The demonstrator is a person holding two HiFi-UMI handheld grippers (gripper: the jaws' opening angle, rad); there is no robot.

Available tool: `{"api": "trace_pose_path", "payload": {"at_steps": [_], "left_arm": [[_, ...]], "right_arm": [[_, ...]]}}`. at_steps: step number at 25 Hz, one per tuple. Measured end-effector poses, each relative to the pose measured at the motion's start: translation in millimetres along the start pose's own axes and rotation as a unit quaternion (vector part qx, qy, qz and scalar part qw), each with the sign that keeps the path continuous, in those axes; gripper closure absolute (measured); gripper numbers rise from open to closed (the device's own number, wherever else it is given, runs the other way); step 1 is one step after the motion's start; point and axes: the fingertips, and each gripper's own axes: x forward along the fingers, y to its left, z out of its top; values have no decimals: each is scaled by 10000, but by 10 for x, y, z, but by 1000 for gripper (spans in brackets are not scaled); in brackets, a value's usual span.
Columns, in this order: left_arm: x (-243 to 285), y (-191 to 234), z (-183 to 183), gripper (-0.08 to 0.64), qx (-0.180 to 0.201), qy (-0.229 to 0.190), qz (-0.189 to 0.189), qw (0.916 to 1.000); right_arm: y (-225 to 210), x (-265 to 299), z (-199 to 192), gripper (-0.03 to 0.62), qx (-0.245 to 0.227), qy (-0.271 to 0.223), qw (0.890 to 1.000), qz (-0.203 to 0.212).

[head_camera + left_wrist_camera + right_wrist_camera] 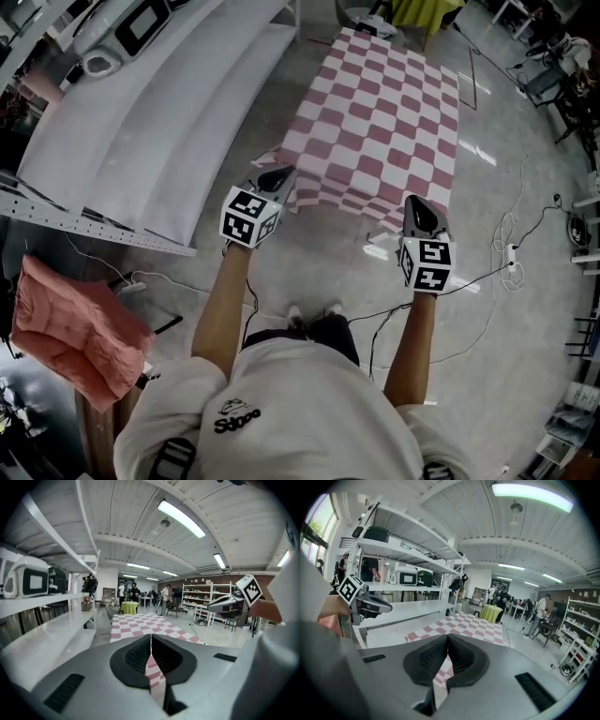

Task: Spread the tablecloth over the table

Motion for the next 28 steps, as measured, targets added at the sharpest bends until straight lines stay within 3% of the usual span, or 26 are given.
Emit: {"api": "trace_pose_path", "payload": {"at_steps": [7, 15, 21, 28], "left_arm": [[-305, -255, 584, 526, 829, -291, -16, 9961], [-620, -585, 1032, 526, 1109, -639, -60, 9918], [-783, -948, 1252, 526, 1411, -890, -213, 9858], [-864, -1213, 1295, 526, 1549, -982, -351, 9824]], "right_arm": [[-45, -429, 549, 569, -385, -480, 9979, -204], [-12, -865, 885, 569, -646, -857, 9940, -220], [69, -1127, 919, 569, -553, -1051, 9929, -88], [66, -1313, 860, 569, -697, -939, 9930, -183]]}}
